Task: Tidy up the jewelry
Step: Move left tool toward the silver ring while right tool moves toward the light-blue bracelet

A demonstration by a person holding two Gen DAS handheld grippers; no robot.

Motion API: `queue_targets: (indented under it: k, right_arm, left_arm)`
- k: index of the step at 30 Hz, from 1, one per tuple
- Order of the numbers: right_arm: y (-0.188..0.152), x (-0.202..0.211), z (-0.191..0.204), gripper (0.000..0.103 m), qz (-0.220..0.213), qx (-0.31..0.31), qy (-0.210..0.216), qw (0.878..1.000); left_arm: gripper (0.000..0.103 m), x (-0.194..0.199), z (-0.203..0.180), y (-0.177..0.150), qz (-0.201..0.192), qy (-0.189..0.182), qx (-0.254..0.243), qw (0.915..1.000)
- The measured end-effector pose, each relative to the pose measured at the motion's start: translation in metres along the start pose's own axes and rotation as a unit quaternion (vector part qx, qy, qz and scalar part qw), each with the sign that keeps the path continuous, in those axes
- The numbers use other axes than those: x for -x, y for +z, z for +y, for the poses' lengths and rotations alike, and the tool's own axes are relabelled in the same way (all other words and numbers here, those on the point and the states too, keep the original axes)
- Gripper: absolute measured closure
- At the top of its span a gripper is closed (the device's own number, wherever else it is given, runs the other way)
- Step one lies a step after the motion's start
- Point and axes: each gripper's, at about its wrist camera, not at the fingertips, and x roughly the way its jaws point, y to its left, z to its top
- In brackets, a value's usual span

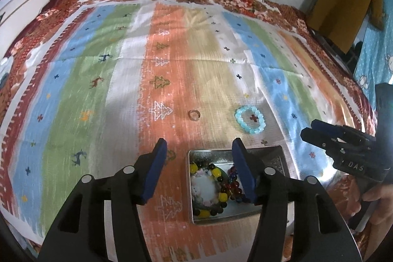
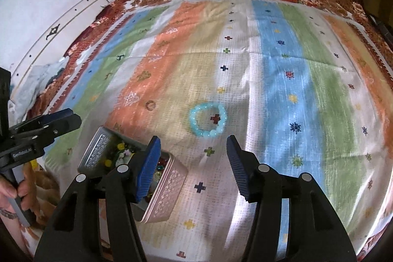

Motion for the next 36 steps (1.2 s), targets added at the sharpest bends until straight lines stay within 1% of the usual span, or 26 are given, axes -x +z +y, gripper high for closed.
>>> queue_targets:
  k: [3,6,9,13,15,19,25,36]
  right_arm:
    - [0.004,-0.008,0.0,0.048,0.009,0.003,-0.012,1.0]
    - [0.008,-0.019,-0.001,0.048,0.025,0.009,-0.019,0.999]
    - [0.011,-0.03,-0.003,0.047,0.044,0.014,-0.03,0.998]
    - [0.018,-0.04,-0.007,0.047,0.052,0.013,-0.038,0.998]
    - [0.022,-0.046,-0.01,0.047,0.062,0.008,-0.035,0.997]
    - [0.026,-0.056,-0.015,0.047,0.074,0.001,-0.034,0.997]
    - [0.032,-0.066,-0.016,0.047,0.083,0.007,-0.043,0.996]
    - [0.044,-0.09,-0.023,0.047,0.1,0.01,-0.056,0.993]
  left_arm:
    - [0.047,-0.009,0.0,0.006,0.011,0.009,-0.007,0.9999]
    - [0.046,-0.019,-0.001,0.012,0.027,0.003,-0.009,0.9996]
    - [0.045,-0.031,0.0,0.021,0.039,0.005,-0.006,0.9992]
    - [0.045,-0.046,0.003,0.03,0.06,-0.011,0.009,0.9981]
    - [0.044,-0.055,0.006,0.033,0.074,-0.023,0.02,0.9968]
    - [0.044,-0.072,0.009,0.039,0.094,-0.021,0.026,0.995]
    - [0.044,-0.089,0.012,0.049,0.106,-0.021,0.028,0.9937]
    - [0.044,-0.112,0.008,0.058,0.129,-0.017,0.008,0.9915]
